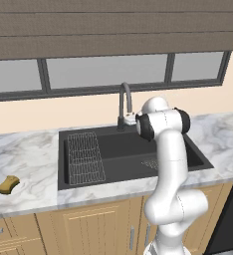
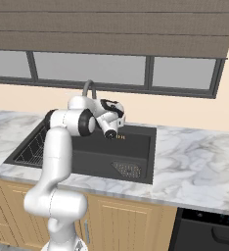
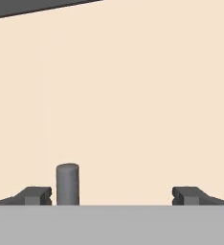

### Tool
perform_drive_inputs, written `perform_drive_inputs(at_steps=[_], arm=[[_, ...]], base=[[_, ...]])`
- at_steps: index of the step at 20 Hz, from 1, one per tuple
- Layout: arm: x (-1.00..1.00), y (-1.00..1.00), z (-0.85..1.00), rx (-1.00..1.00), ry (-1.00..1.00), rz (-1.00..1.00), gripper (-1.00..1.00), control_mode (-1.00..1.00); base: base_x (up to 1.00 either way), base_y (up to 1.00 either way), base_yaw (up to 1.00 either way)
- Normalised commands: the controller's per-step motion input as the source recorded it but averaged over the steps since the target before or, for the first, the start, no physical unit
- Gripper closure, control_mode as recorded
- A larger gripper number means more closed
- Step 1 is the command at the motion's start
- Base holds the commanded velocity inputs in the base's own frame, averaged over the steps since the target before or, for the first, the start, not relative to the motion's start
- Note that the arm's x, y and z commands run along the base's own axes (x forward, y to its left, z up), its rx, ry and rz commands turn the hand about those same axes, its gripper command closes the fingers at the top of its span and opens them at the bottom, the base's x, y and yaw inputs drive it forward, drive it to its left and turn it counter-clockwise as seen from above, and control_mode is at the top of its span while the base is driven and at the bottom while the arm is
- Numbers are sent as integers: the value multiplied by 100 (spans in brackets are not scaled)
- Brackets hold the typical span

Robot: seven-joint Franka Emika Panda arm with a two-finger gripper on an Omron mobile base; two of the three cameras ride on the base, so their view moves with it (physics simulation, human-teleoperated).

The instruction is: Soak the sponge with water for a few seconds and then drop it inside the sink.

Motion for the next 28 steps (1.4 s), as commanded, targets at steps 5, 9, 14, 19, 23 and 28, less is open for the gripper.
perform_drive_inputs(at_steps=[5, 9, 14, 19, 23, 28], arm=[[0, -18, -3, 0, 0, -8, -100, -100], [-4, -23, -9, 0, 0, -11, -100, -100], [0, -28, -5, 1, 0, -13, -100, -100], [0, -36, 0, 3, 0, -13, -100, -100], [0, -39, 0, 2, 0, -4, -100, -100], [0, -43, 0, 2, 0, 0, -100, -100]], base=[[0, 0, 0], [0, 0, 0], [0, 0, 0], [0, 0, 0], [0, 0, 0], [0, 0, 0]])
